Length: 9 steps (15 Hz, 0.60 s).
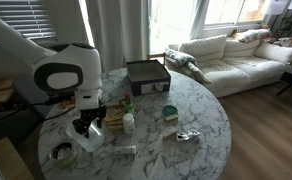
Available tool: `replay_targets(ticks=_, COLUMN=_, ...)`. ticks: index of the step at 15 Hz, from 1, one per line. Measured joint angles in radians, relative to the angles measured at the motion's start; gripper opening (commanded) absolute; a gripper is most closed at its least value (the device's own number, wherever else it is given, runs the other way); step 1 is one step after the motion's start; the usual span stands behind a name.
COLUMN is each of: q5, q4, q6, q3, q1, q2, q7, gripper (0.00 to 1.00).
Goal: Turn the transparent bucket upside down, then put it in the transparent box
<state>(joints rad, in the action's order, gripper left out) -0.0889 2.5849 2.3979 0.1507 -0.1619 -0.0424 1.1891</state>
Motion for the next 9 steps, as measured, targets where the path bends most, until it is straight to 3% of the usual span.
replay_targets(ticks=9, q5=0.114, q4=0.067, q6=0.125, q3=0.012, q1=-0.010, q2=0.057, q7=-0.038, gripper=1.00)
